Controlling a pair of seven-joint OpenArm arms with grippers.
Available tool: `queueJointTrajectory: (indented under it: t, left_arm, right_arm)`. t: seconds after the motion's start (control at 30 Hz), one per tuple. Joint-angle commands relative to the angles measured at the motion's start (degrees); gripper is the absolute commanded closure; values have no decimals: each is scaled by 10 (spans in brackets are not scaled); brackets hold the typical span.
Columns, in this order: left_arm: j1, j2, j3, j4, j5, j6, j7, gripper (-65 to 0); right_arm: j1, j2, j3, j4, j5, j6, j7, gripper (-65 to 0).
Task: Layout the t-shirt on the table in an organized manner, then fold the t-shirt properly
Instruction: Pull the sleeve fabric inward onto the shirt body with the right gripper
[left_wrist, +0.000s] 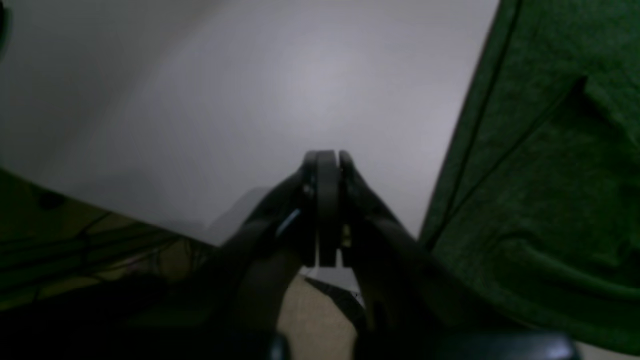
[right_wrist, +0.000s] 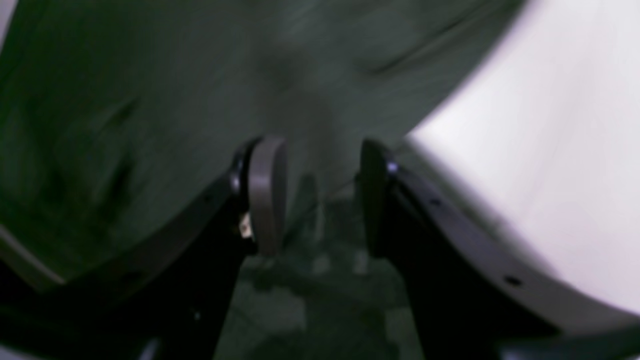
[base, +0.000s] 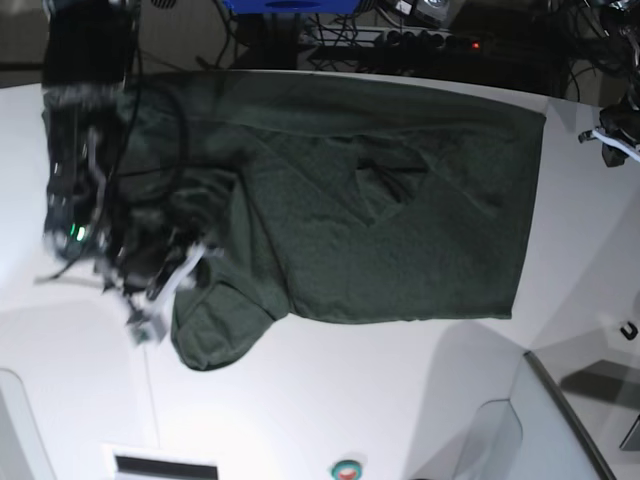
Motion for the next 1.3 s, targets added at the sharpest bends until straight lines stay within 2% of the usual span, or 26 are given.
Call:
queueJointTrajectory:
  t: [0.0, 0.07, 0.2, 0.43, 0.97, 1.27]
  left_arm:
    - [2, -12, -4, 8, -4, 2, -10, 0]
    - [3, -12, -5, 8, -4, 2, -10, 0]
    - [3, -12, -5, 8, -4, 2, -10, 0]
    - [4, -12, -5, 8, -4, 2, -10, 0]
    - [1, -12, -5, 8, -4, 2, -10, 0]
    - [1, -12, -5, 8, -4, 2, -10, 0]
  right_arm:
    - [41, 2, 13, -40, 6, 0, 8, -231]
    - [103, 16, 35, -143, 6, 0, 32, -231]
    - [187, 42, 37, -338, 6, 0, 138, -231]
    - [243, 53, 37, -521, 6, 0, 230, -234]
    - [239, 24, 37, -535, 6, 1, 239, -234]
    - [238, 20, 37, -536, 6, 1, 239, -212]
